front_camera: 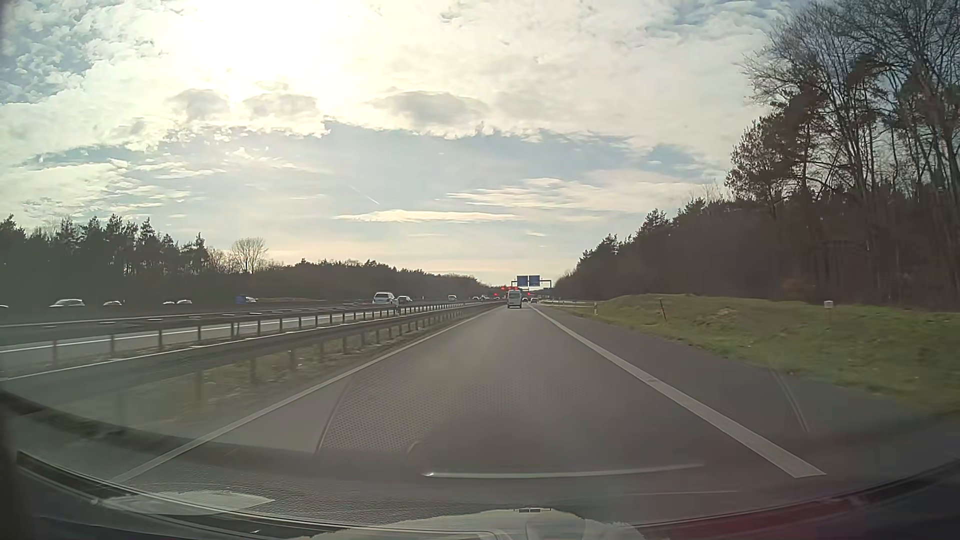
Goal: Follow the waypoints while adhering to traffic rules and regulations
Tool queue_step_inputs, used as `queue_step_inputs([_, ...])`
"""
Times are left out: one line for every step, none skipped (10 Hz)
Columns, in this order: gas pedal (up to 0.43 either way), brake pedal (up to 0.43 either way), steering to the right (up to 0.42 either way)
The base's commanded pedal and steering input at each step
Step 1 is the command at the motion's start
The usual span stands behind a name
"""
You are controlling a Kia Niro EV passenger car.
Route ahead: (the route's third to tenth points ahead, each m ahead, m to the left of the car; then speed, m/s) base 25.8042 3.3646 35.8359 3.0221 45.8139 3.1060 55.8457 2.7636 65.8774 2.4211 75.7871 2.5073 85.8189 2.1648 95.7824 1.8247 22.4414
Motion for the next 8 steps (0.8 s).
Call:
queue_step_inputs([0.138, 0.0, -0.001])
queue_step_inputs([0.138, 0.0, -0.001])
queue_step_inputs([0.138, 0.0, -0.001])
queue_step_inputs([0.138, 0.0, -0.001])
queue_step_inputs([0.138, 0.0, -0.001])
queue_step_inputs([0.138, 0.0, -0.001])
queue_step_inputs([0.138, 0.0, -0.001])
queue_step_inputs([0.138, 0.0, -0.001])
